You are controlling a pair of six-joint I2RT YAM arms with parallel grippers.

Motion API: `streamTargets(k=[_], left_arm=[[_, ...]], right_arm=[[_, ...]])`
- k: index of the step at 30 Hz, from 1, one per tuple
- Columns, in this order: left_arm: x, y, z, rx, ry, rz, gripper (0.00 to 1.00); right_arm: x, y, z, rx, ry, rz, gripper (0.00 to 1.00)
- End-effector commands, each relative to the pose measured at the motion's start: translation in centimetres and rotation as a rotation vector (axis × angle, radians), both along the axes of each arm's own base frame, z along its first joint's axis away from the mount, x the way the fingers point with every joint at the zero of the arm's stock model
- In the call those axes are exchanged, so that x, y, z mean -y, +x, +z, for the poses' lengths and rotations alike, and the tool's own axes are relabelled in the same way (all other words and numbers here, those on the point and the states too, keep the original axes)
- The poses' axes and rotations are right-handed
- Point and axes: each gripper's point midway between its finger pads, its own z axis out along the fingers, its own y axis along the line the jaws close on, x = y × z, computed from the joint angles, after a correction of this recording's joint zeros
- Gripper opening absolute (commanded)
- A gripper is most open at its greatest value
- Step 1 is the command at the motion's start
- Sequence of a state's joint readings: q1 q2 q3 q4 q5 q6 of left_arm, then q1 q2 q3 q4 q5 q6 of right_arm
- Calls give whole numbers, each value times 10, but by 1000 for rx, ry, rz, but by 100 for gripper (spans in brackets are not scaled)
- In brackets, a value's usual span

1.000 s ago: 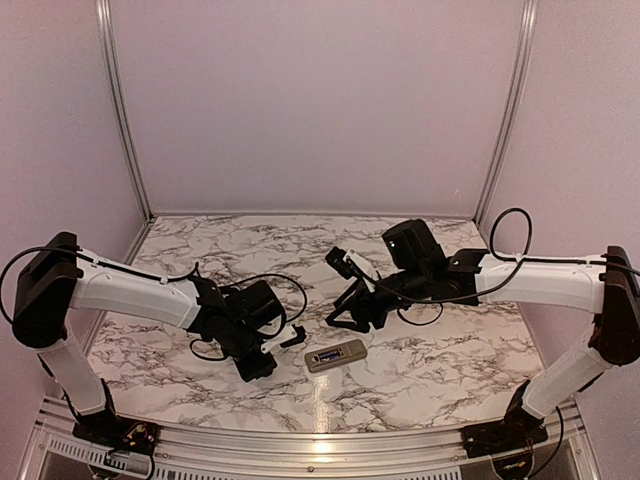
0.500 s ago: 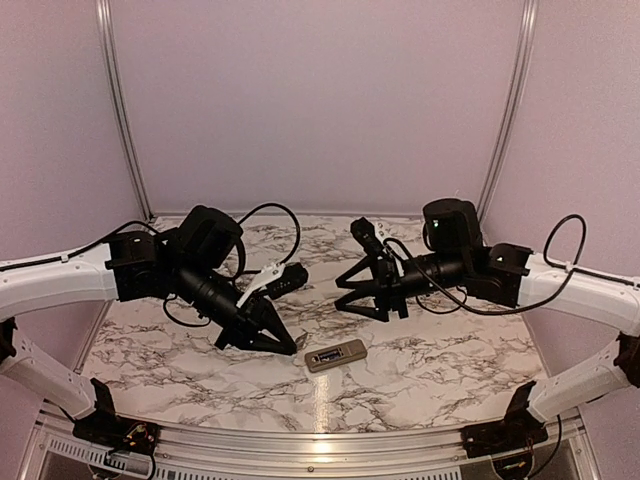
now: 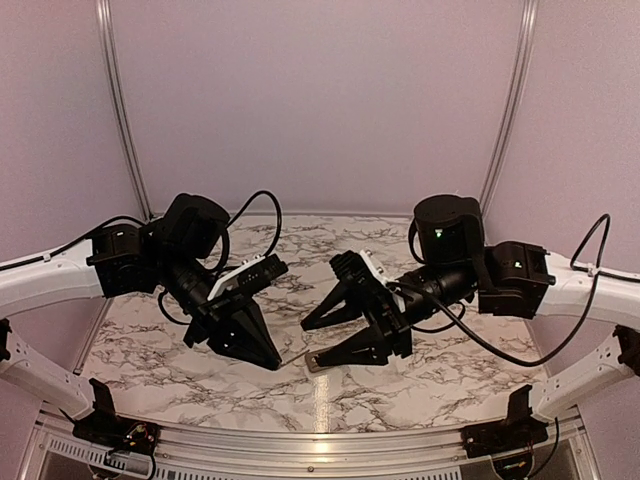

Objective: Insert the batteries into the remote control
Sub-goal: Pass from the left arm to the right

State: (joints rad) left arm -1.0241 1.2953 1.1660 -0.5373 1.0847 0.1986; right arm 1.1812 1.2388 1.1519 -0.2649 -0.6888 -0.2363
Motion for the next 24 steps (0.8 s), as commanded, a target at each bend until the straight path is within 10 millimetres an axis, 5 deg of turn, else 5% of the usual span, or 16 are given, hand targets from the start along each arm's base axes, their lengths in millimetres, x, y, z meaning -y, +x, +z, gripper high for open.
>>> streamTargets(k=[1, 10, 24], left_arm=[[-5, -16, 19, -16, -58, -79, 4], [-5, -25, 27, -21, -89, -109, 4], [-3, -34, 38, -108, -151, -169, 5]], right_arm=[[-9, -11, -13, 52, -68, 7, 51], [-18, -18, -27, 63, -112, 19, 41], [-23, -39, -13, 102, -80, 73, 21]])
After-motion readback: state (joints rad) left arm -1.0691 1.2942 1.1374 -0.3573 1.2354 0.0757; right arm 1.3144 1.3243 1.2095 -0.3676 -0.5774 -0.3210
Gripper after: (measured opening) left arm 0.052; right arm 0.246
